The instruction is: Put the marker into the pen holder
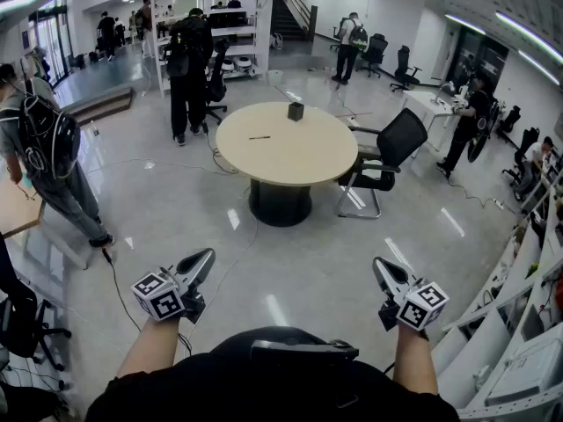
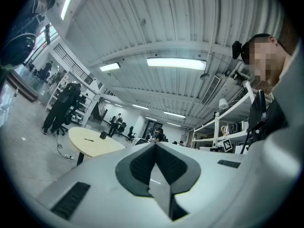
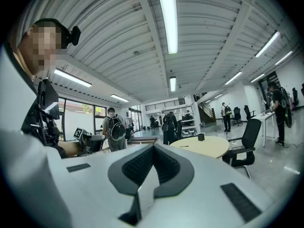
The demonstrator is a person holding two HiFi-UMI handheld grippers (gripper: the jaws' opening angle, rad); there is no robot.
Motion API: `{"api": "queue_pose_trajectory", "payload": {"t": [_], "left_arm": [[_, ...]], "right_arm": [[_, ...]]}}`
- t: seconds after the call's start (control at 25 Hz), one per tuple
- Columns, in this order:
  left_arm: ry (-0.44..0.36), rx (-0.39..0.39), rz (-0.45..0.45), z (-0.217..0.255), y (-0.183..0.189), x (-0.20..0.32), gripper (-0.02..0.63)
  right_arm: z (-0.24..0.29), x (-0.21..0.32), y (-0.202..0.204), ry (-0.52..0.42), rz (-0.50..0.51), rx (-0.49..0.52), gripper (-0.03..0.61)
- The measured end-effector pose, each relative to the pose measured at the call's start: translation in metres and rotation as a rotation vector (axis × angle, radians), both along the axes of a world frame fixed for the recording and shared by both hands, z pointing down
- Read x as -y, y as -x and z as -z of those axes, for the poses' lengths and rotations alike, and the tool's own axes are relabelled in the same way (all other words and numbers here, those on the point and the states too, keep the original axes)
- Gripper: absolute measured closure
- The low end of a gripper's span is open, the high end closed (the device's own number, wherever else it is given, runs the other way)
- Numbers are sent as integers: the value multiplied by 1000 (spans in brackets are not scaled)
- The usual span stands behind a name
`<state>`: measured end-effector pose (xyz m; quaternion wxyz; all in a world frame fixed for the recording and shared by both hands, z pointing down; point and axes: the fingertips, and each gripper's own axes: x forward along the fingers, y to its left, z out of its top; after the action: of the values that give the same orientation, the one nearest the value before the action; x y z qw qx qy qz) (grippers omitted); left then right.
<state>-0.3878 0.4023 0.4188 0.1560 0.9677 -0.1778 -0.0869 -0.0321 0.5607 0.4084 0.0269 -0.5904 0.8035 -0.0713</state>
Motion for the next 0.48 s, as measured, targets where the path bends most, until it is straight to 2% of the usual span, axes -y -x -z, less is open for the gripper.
{"api": "queue_pose_trajectory", "payload": {"t": [0.48], "left_arm": [[19,-8,13,5,5,-6,618]], "right_arm": [[4,1,7,-5,11,8,577]]}}
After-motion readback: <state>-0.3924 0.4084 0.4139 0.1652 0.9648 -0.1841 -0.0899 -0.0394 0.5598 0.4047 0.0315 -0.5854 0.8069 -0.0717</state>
